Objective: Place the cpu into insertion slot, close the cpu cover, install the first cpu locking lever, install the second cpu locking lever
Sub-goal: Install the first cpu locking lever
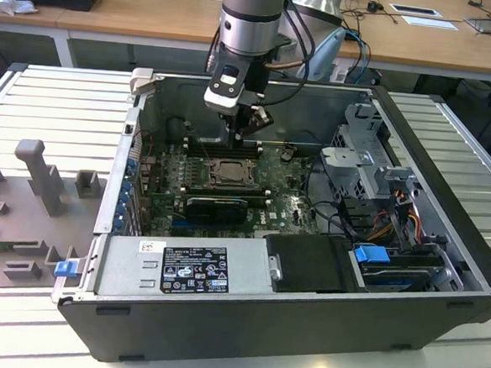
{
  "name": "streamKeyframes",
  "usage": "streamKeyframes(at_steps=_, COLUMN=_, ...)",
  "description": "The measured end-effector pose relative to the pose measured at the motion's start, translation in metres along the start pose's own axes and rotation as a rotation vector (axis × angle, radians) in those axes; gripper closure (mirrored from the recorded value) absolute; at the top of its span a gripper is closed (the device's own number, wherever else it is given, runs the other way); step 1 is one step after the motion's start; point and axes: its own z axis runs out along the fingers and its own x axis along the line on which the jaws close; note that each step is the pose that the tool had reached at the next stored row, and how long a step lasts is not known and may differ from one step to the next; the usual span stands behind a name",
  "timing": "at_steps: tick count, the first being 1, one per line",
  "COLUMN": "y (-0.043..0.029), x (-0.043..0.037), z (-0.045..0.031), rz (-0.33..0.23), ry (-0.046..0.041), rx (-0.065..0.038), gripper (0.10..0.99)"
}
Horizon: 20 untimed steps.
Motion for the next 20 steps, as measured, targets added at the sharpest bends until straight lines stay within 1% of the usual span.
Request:
streamKeyframes(at_steps=1, y=0.0, x=0.0, z=0.0, rz=-0.012, ry=0.0, rx=0.0, gripper=0.98)
streamKeyframes(at_steps=3, y=0.0, x=0.0, z=0.0, rz=-0.088, ry=0.0002, rx=0.0, gripper=0.98)
streamKeyframes(at_steps=5, y=0.0, x=0.0, z=0.0, rz=-0.131, ry=0.0004, rx=0.0, gripper=0.98)
streamKeyframes(at_steps=7, y=0.0, x=0.0, z=0.0, rz=-0.155, ry=0.0005, rx=0.0, gripper=0.98)
streamKeyframes(at_steps=8, y=0.0, x=0.0, z=0.0, rz=-0.18, ry=0.0005, rx=0.0, gripper=0.98)
streamKeyframes(at_steps=9, y=0.0, x=0.0, z=0.0001, rz=-0.241, ry=0.0007, rx=0.0, gripper=0.98)
streamKeyframes(at_steps=10, y=0.0, x=0.0, z=0.0002, rz=-0.264, ry=0.0008, rx=0.0, gripper=0.98)
streamKeyframes(at_steps=11, y=0.0, x=0.0, z=0.0002, rz=-0.275, ry=0.0008, rx=0.0, gripper=0.98)
streamKeyframes(at_steps=15, y=0.0, x=0.0, z=0.0004, rz=-0.388, ry=0.0011, rx=-0.001, gripper=0.98)
streamKeyframes(at_steps=17, y=0.0, x=0.0, z=0.0004, rz=-0.431, ry=0.0013, rx=-0.001, gripper=0.98)
streamKeyframes(at_steps=19, y=0.0, x=0.0, z=0.0004, rz=-0.457, ry=0.0013, rx=-0.001, gripper=0.98)
streamKeyframes(at_steps=20, y=0.0, x=0.0, z=0.0004, rz=-0.479, ry=0.0014, rx=-0.001, gripper=0.98)
